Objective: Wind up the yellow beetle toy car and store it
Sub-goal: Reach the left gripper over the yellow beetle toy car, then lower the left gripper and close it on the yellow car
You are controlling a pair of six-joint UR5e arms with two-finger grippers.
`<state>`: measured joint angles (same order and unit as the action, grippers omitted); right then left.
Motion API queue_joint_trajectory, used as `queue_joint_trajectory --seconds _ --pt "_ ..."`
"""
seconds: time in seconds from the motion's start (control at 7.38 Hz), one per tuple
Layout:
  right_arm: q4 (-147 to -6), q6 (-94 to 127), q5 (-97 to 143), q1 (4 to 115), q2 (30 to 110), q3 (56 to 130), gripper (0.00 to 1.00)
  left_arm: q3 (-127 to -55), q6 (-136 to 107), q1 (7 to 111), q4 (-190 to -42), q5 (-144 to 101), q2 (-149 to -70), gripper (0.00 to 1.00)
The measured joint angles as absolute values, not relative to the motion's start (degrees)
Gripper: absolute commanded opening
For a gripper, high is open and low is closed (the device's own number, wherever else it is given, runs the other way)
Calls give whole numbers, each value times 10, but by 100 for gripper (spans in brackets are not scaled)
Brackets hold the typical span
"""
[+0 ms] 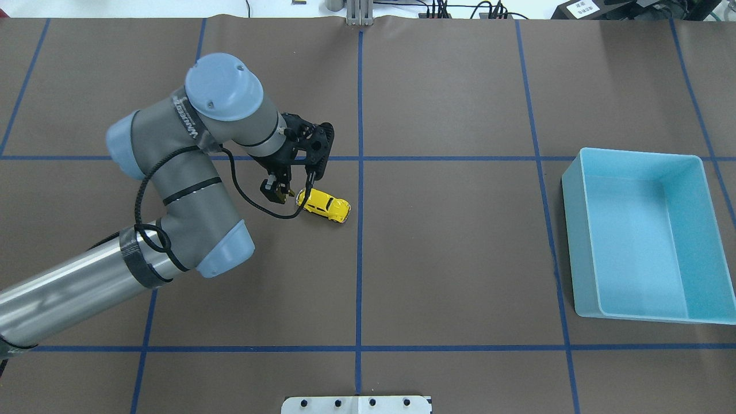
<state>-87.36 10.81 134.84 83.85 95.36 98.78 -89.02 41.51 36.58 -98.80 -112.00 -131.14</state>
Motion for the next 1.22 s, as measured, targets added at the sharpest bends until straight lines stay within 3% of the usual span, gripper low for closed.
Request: queue_joint_trajectory --seconds 1.22 --pt "-874 108 1352 840 954 990 99 -794 392 302 -969 -1058 -1378 99"
